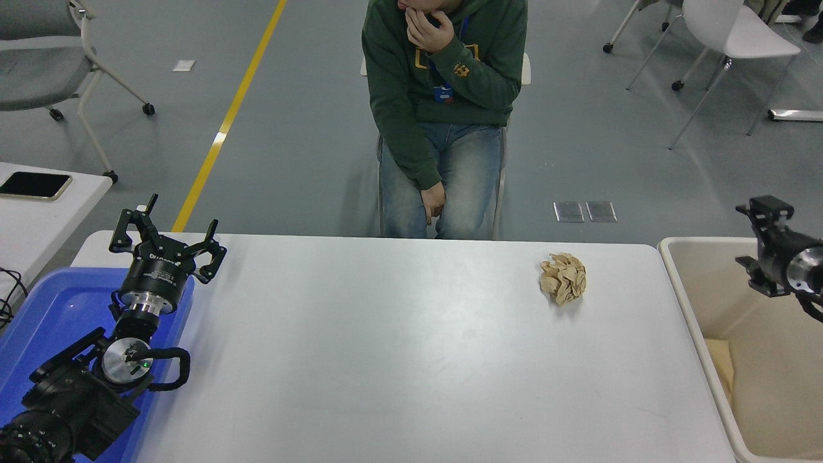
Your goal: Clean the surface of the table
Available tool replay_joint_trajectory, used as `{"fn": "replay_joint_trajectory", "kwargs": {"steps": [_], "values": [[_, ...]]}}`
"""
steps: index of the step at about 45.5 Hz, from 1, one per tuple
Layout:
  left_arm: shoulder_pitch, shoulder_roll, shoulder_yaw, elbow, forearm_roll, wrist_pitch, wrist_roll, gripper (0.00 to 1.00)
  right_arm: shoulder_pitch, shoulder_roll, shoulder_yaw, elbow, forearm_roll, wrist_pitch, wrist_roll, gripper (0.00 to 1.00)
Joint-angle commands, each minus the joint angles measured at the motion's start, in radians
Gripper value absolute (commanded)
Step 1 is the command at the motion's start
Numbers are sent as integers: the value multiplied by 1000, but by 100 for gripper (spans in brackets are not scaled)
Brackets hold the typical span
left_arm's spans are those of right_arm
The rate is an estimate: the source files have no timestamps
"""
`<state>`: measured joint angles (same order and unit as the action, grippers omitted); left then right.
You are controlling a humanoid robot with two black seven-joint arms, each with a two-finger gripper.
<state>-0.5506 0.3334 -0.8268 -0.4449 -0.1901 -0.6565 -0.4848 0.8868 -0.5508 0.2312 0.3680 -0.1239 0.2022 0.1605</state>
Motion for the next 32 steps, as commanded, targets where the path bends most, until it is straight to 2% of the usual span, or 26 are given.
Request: {"fn": "replay_joint_trajectory", "kwargs": {"steps": [1, 13, 24, 32], "values": [[0, -1, 0, 0, 1, 0, 0, 100, -2, -8, 102, 169, 9, -9, 4, 98], [0, 1, 0, 0, 1, 0, 0, 100, -31, 34, 195, 345, 10, -9, 48, 98], [0, -1, 0, 0, 1, 0, 0, 100, -92, 140, 306, 373, 23, -9, 71, 98], [0, -1, 0, 0, 1, 0, 0, 100, -126, 206, 353, 365, 18, -10, 180, 98]]}}
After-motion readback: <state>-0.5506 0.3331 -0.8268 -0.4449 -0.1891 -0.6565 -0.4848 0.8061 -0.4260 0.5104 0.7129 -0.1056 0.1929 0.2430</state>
